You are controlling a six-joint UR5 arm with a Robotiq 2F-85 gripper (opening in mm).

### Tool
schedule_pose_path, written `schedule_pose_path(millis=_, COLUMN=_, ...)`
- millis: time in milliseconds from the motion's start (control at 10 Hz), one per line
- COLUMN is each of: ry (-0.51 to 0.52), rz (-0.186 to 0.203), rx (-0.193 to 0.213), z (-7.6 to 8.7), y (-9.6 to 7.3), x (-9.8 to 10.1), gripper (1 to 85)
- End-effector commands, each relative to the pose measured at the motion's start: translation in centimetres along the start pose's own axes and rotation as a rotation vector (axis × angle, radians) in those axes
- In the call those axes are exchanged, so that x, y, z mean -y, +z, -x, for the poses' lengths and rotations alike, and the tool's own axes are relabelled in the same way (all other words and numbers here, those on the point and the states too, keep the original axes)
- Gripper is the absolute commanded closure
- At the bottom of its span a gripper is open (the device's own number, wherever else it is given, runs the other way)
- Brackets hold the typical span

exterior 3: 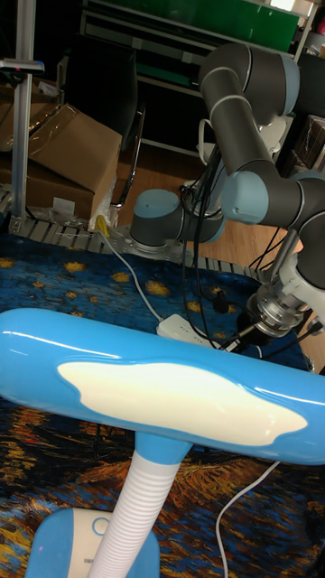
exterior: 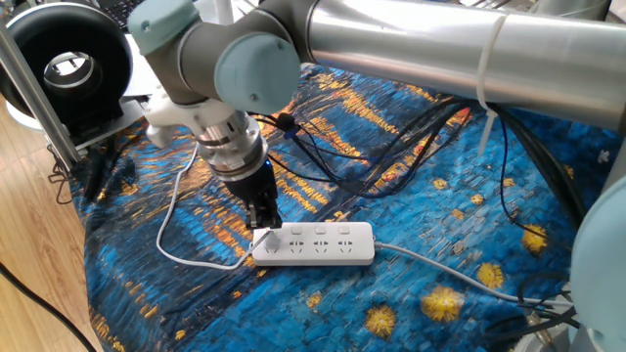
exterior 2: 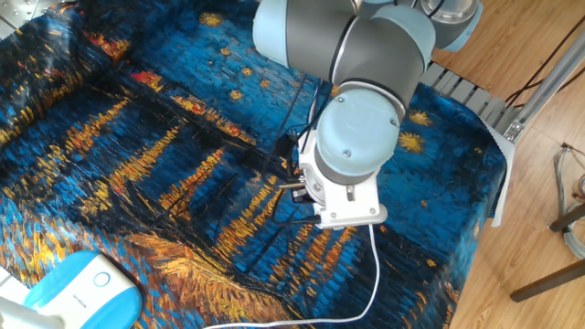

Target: Plug in the power cord of the desk lamp, turn on the socket, and light up the desk lamp

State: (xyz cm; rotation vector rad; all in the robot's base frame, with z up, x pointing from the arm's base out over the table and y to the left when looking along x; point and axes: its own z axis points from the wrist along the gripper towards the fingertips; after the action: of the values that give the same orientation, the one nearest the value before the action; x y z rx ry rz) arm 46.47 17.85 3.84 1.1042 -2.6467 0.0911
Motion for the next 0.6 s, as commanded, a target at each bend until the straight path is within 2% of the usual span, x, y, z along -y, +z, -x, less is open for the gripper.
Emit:
schedule_pose_path(millis=0, ry=0.005, rz=0.017, rx=0.009, z=0.13, y=0.96, x=-0.83, gripper=84.3)
schedule_pose_path(millis=500, ry=-0.005, rz=0.004, rx=-0.012, z=0.08, y=1.12, x=-0.71, gripper=84.3)
